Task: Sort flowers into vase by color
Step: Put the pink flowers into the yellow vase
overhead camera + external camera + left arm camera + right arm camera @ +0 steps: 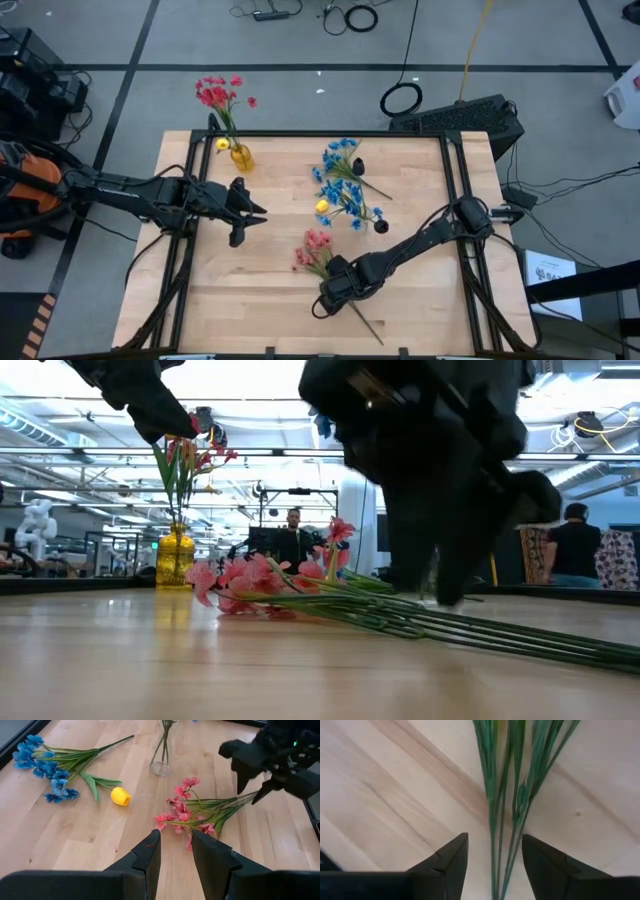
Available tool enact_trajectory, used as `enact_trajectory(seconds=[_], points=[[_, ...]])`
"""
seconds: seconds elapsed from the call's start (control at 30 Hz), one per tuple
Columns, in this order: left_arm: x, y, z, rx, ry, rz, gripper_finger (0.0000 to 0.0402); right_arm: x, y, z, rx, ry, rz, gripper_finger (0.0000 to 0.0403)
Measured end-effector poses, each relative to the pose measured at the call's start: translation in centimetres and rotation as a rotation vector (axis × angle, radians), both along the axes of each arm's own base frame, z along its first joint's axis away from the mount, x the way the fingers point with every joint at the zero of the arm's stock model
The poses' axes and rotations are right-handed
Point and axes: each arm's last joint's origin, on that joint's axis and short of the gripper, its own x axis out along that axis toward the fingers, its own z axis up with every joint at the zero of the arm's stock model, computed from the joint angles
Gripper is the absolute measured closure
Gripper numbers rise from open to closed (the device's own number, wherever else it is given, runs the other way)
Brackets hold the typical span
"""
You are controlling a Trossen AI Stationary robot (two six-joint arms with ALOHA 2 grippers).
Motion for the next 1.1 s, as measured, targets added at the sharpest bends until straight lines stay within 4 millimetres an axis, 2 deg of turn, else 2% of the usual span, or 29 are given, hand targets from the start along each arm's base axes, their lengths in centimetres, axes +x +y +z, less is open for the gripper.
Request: enact_trajectory(seconds=[0.27, 0.37, 0.5, 0.67, 0.77, 0.9, 1.03, 1.1], points=[[0.0, 0.0, 0.0, 0.002, -0.001, 0.003, 0.0285, 0.0, 1.5, -3.0, 0.046, 0.078, 0.049, 0.0227], [0.0, 0.0, 0.0, 0.001, -0.001, 0.003, 0.0285, -0.3, 1.6, -3.6, 0.034, 0.127, -0.003, 0.0236], [0.0, 0.0, 0.0, 0.0, -0.001, 0.004, 0.0285, -0.6, 1.4, -3.7, 0.038, 0.172, -0.01, 0.0283], [0.0, 0.0, 0.0, -0.001, -0.001, 0.005, 0.0285, -0.9, 1.3, -3.8, 0.038, 0.21, -0.039, 0.0385], [0.0, 0.0, 0.0, -0.002, -0.001, 0.006, 0.0285, -1.0, 1.3, -3.8, 0.037, 0.215, -0.029, 0.0392], [0.0, 0.0, 0.0, -0.002, -0.001, 0.006, 0.0285, -1.3, 1.5, -2.9, 0.026, 0.186, 0.005, 0.04], [0.0, 0.0, 0.0, -0.002, 0.0, 0.007, 0.0285, -2.7, 1.9, -0.8, -0.075, 0.137, 0.035, 0.0401], [0.0, 0.0, 0.0, -0.002, 0.0, 0.007, 0.0285, -3.2, 2.3, 1.2, -0.108, 0.061, 0.048, 0.0402]])
